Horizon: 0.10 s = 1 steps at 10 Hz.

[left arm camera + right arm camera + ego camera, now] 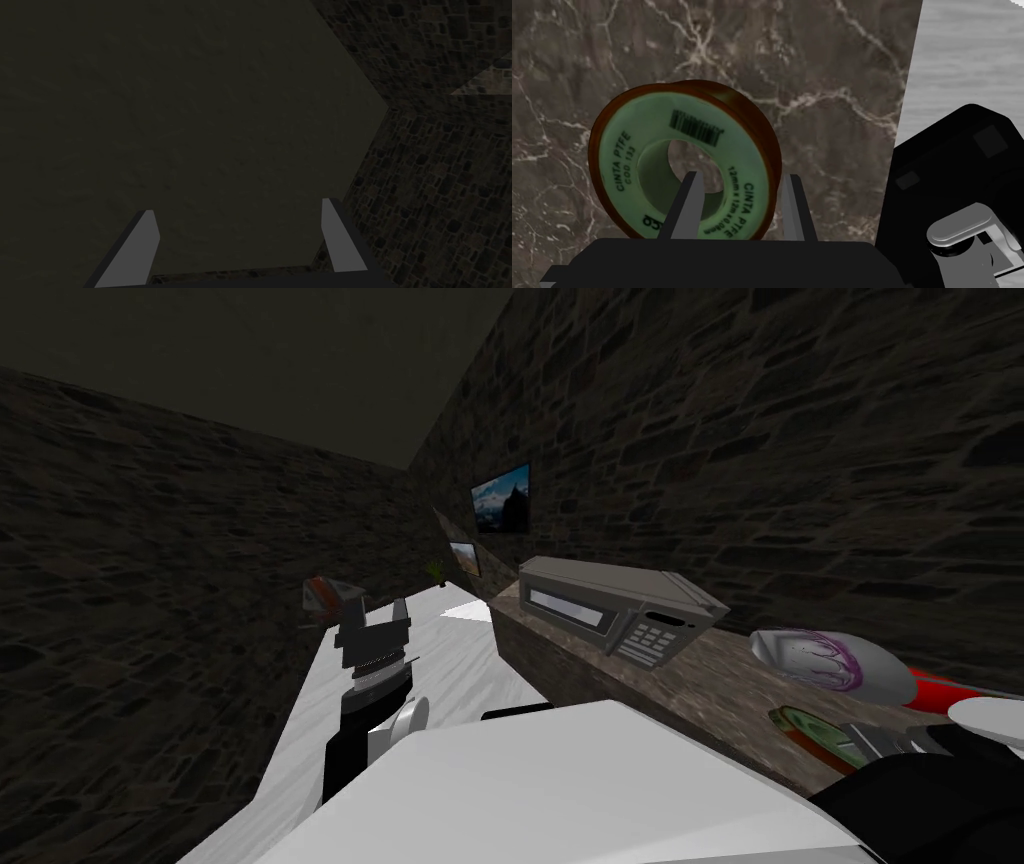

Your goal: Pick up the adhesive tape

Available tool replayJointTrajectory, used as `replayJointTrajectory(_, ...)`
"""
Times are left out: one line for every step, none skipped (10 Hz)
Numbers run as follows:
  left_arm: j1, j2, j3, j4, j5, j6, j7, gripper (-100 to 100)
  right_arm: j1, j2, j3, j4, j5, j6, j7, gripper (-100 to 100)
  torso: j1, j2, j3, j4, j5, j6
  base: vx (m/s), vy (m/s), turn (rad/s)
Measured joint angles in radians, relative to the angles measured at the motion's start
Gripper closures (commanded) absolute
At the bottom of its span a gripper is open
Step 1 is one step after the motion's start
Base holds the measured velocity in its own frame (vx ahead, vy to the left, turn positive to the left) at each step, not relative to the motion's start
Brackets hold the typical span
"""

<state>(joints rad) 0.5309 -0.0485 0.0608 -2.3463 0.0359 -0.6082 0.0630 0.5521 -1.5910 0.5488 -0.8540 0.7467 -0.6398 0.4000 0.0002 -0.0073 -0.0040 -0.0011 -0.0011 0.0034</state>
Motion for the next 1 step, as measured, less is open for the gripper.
replayJointTrajectory(0.0, 0.0, 0.0, 0.0, 0.0, 0.0, 0.0, 0, 0.002, -0.002, -0.001, -0.002, -0.001, 0.0, 0.002, 0, -0.001, 0.003, 0.002, 0.001, -0.001, -0.002, 0.008, 0.004, 0.007)
